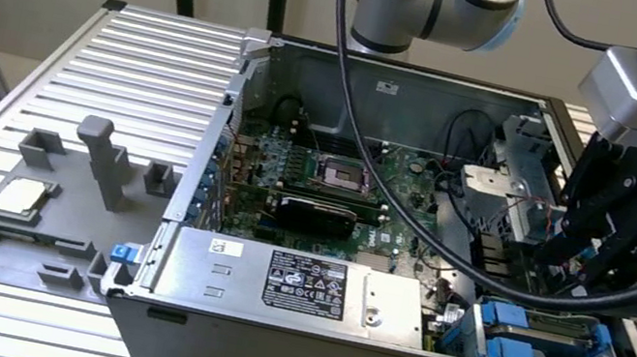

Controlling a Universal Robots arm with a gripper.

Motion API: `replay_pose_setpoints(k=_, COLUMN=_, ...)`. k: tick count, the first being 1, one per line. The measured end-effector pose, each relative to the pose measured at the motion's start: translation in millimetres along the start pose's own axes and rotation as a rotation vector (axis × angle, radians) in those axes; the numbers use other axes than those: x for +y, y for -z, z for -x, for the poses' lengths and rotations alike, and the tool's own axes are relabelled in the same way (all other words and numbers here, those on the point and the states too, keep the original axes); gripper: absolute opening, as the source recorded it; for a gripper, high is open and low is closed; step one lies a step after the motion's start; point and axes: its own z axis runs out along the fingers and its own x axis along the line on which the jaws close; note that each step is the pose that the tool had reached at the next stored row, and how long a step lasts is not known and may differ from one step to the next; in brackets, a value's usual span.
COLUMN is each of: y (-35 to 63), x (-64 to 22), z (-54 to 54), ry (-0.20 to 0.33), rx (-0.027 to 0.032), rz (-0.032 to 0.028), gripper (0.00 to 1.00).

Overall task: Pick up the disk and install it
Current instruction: 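Insert the disk into the insertion slot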

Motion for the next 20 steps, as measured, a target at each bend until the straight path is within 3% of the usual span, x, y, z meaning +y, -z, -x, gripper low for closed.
replay_pose_setpoints(k=2, y=0.2, x=-3.9, z=-0.5, ry=0.0, rx=-0.0016, rz=-0.0001, gripper=0.41)
replay_pose_setpoints(k=8, y=1.6, x=-29.2, z=-1.0, ry=0.001, rx=-0.0129, rz=0.0, gripper=0.41)
replay_pose_setpoints(k=13, y=1.7, x=-30.9, z=-1.0, ry=0.001, rx=-0.0134, rz=0.0, gripper=0.38)
replay_pose_setpoints(k=14, y=1.7, x=-30.9, z=-1.0, ry=0.001, rx=-0.0134, rz=0.0, gripper=0.31)
replay_pose_setpoints(k=20, y=1.7, x=-31.0, z=-1.0, ry=0.001, rx=-0.0134, rz=0.0, gripper=0.31)
